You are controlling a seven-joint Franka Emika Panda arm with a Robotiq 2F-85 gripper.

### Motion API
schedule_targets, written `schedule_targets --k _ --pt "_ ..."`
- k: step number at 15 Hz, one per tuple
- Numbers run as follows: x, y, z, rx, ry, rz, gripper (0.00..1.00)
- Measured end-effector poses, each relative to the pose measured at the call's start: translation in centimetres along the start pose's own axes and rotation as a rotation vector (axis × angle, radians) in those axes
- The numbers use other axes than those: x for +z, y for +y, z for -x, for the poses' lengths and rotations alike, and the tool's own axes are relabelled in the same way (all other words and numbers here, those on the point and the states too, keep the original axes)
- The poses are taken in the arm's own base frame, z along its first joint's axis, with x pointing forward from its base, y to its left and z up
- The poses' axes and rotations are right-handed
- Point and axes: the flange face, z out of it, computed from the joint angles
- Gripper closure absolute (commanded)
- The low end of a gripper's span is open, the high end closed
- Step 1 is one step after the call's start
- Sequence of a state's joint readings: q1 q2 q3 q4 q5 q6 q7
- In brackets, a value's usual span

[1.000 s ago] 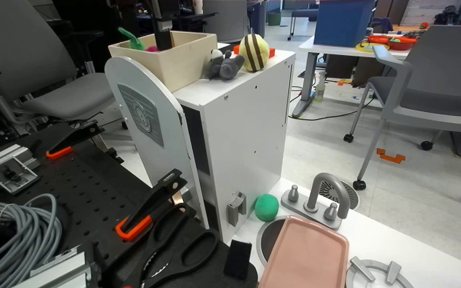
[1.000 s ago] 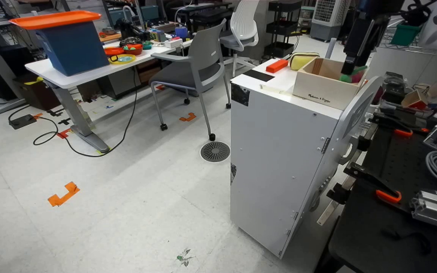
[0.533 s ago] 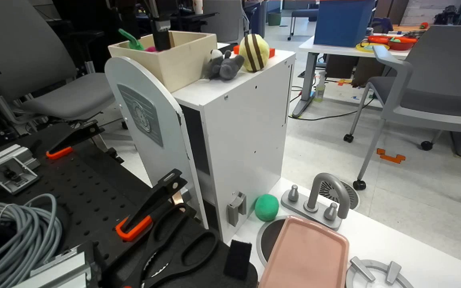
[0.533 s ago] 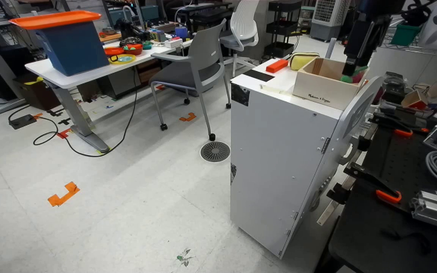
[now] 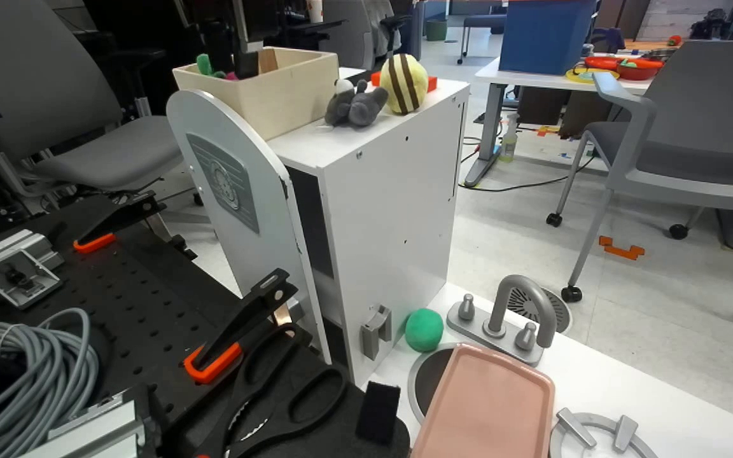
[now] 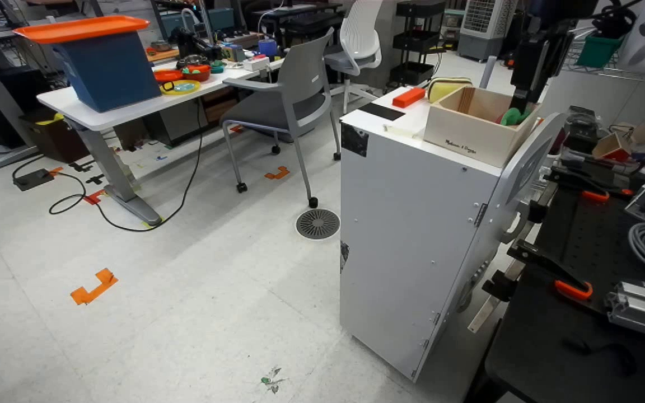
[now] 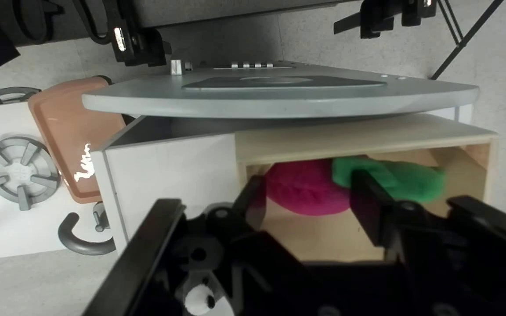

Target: Pick up the pink plush toy and drop it in the sink

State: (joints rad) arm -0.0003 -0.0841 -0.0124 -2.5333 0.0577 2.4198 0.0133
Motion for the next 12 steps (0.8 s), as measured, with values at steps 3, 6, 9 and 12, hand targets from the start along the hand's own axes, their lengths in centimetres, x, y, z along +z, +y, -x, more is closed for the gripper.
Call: schedule_targets --k 3,6,9,12 --pt "0.04 0.0 0.02 0.0 -0.002 0.0 0.98" --pt "0.05 -0.03 0.02 -0.001 -0.002 0.0 0.99" --pt "0.14 -0.19 0.04 -0.004 -0.004 0.0 0.89" --pt "0.13 -0.23 0.03 -0.005 -0.004 0.001 0.88"
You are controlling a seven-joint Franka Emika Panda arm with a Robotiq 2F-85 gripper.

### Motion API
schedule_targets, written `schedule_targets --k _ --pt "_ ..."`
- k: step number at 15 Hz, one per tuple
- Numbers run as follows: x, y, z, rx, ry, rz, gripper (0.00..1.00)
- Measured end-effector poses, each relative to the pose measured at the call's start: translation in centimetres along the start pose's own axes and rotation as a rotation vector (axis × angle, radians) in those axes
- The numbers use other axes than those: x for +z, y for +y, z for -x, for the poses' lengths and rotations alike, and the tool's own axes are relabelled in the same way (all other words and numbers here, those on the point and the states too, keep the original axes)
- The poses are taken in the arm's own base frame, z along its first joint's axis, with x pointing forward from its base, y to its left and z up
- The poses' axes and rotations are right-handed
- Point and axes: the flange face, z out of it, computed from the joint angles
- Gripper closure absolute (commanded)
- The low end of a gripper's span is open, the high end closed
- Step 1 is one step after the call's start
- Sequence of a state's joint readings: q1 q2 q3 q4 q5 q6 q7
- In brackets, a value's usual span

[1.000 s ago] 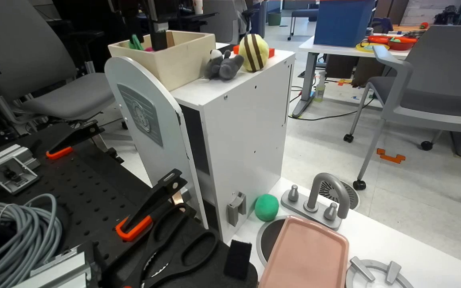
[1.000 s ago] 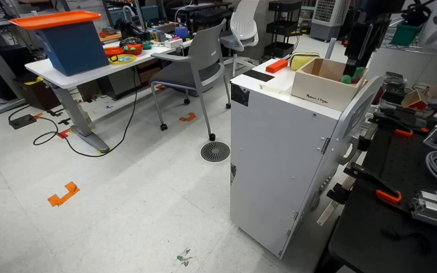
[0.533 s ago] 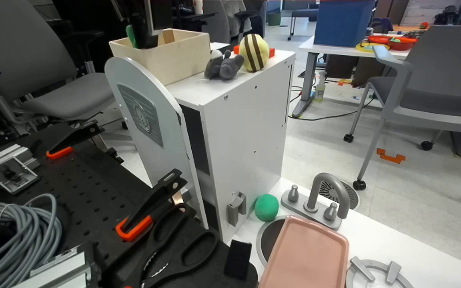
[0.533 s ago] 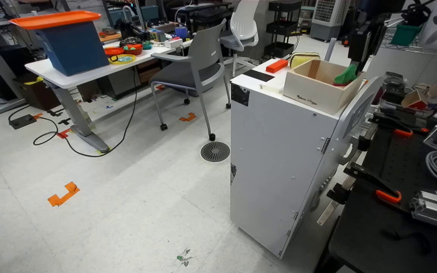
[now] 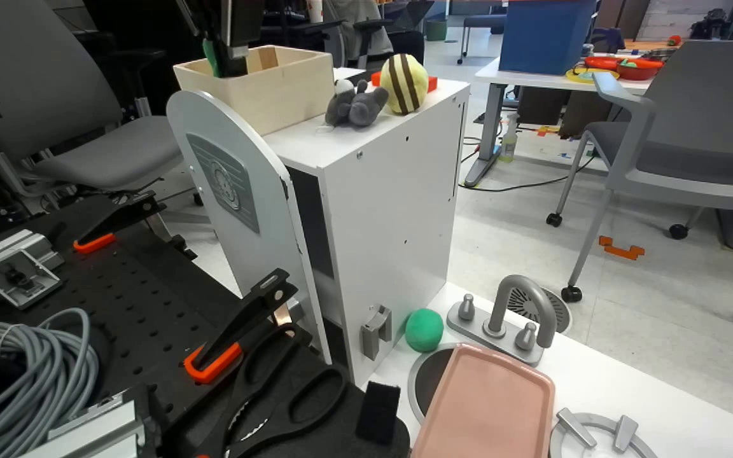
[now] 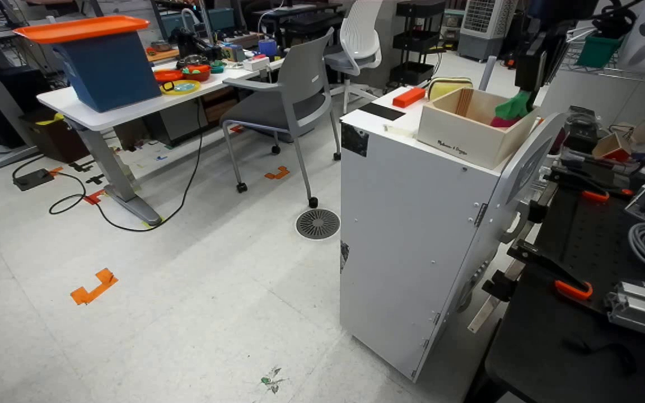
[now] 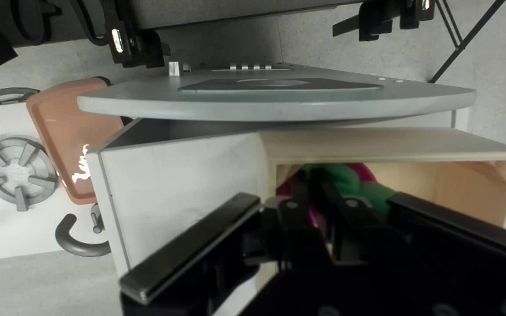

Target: Pick up the pink plush toy and drop it in the sink

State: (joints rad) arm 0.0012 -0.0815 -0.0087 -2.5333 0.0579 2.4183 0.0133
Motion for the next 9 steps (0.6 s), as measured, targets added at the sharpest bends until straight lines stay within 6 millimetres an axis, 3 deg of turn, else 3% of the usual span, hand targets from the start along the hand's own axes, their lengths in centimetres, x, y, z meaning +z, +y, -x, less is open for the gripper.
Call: schedule_targets --k 3,9 --pt "0.0 -0.03 0.0 -0.001 0.0 0.0 0.98" --pt "-0.04 -0.03 -0.02 -0.001 0.001 0.0 1.0"
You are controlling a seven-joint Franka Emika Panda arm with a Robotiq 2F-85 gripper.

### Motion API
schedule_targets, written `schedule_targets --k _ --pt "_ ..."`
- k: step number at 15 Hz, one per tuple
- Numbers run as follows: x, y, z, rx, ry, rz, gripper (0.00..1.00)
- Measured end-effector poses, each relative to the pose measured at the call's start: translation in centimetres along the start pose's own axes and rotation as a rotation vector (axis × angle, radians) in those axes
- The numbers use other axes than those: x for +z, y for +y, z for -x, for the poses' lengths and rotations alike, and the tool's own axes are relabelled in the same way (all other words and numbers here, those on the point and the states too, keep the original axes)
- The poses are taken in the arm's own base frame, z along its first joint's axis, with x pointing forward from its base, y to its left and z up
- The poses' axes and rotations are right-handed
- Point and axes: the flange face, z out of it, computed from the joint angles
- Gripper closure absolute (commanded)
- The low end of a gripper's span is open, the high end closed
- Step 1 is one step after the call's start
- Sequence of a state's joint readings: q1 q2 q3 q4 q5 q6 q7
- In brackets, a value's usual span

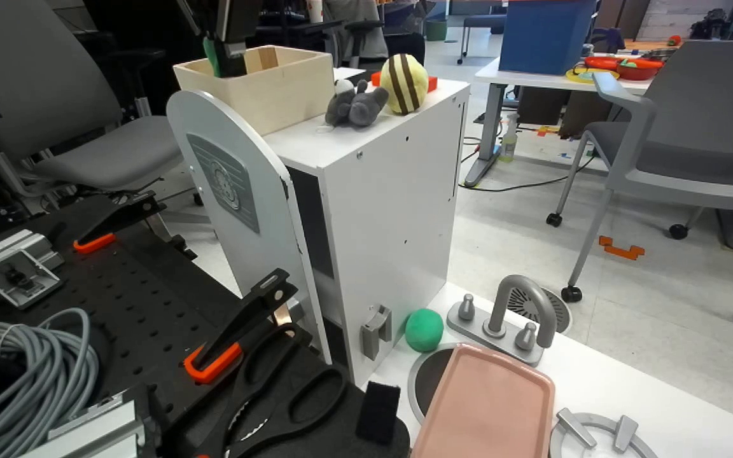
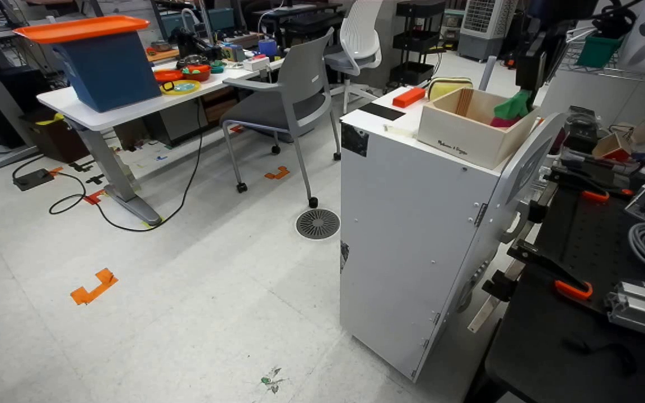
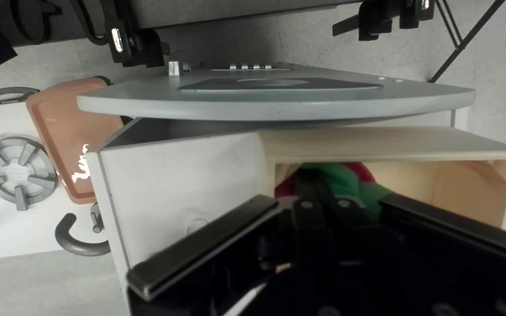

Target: Pick up the pink plush toy and drop it in the sink

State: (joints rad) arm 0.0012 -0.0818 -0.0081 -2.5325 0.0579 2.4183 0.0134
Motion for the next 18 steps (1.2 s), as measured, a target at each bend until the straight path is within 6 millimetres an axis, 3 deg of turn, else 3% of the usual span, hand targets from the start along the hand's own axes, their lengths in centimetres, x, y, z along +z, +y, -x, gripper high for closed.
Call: schedule_targets --k 7,15,16,17,18 --pt "-0.4 0.0 -0.3 0.0 0.009 -0.001 1.0" --pt "-3.3 -1.3 -0.9 -0.024 0.076 -0.005 1.0" --pt "-3.7 -1.5 -0.9 -0.029 0.084 -0.006 0.74" --pt "-3.9 -1.6 -0.9 -0.032 0.089 -0.006 0.73" --pt "-4.2 -1.7 -0.9 -0.033 0.094 -0.007 0.66"
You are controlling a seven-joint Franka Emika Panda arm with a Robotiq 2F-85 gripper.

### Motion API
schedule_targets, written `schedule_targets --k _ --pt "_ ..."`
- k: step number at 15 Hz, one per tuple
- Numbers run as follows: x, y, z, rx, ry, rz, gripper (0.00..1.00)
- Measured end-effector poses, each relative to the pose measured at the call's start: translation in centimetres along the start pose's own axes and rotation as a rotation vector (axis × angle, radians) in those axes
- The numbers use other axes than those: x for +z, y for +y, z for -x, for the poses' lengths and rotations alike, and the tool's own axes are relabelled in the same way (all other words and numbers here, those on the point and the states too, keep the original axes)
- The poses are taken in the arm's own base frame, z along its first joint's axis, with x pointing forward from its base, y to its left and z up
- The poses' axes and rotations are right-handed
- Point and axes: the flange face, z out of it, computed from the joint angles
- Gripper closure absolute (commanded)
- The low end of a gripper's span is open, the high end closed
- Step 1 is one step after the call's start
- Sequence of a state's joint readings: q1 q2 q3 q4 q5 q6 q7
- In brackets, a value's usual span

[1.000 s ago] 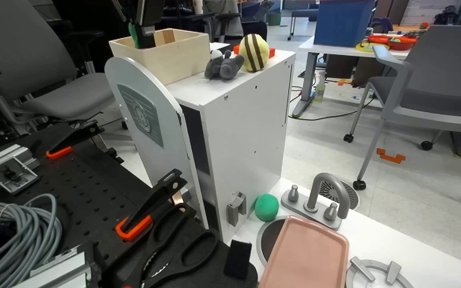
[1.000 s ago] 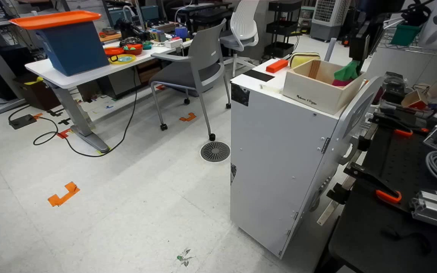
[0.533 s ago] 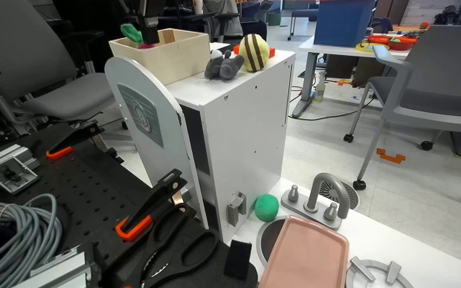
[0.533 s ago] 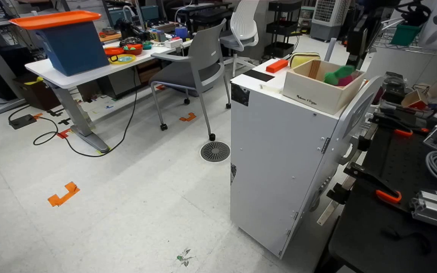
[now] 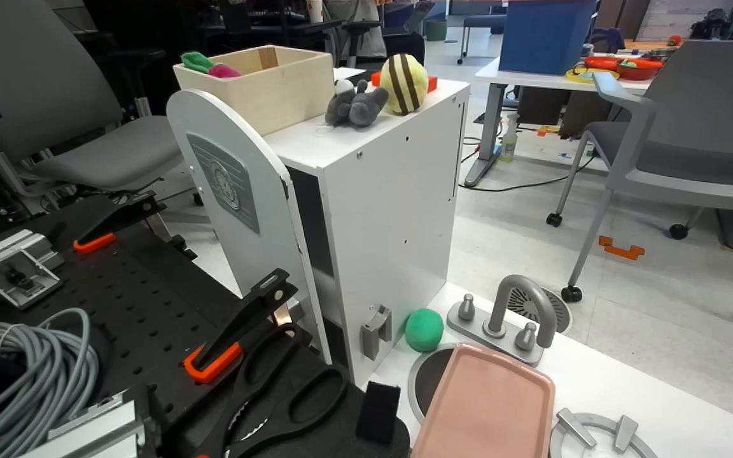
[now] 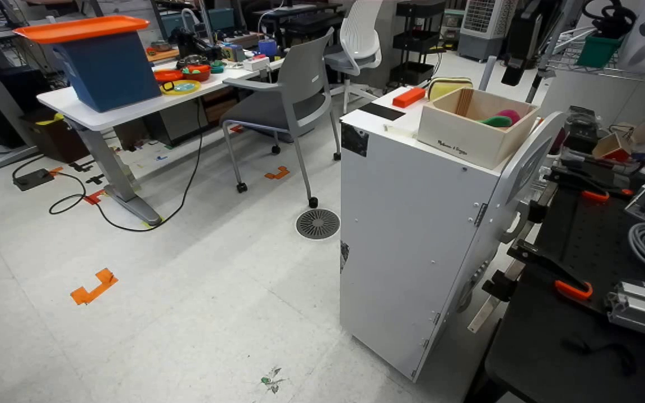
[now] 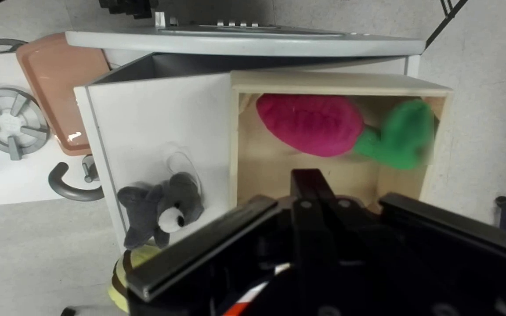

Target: Pick up the pink plush toy and drop it in the sink

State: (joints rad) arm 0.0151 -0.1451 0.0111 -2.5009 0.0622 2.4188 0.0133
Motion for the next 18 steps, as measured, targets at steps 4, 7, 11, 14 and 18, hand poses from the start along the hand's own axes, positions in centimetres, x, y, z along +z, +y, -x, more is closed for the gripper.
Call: schedule_targets --k 4,7,11,14,18 --pt "-0.3 -0.1 0.0 -0.002 0.006 -0.002 0.37" --pt "-0.3 -0.1 0.0 -0.001 0.006 -0.003 0.15" --pt "-0.2 -0.1 0.0 0.006 0.003 -0.009 0.0" --pt "0.1 -0.1 0.0 0.021 -0.003 -0.035 0.0" --pt "1.2 -0.1 0.1 0.042 -0.024 -0.095 0.0"
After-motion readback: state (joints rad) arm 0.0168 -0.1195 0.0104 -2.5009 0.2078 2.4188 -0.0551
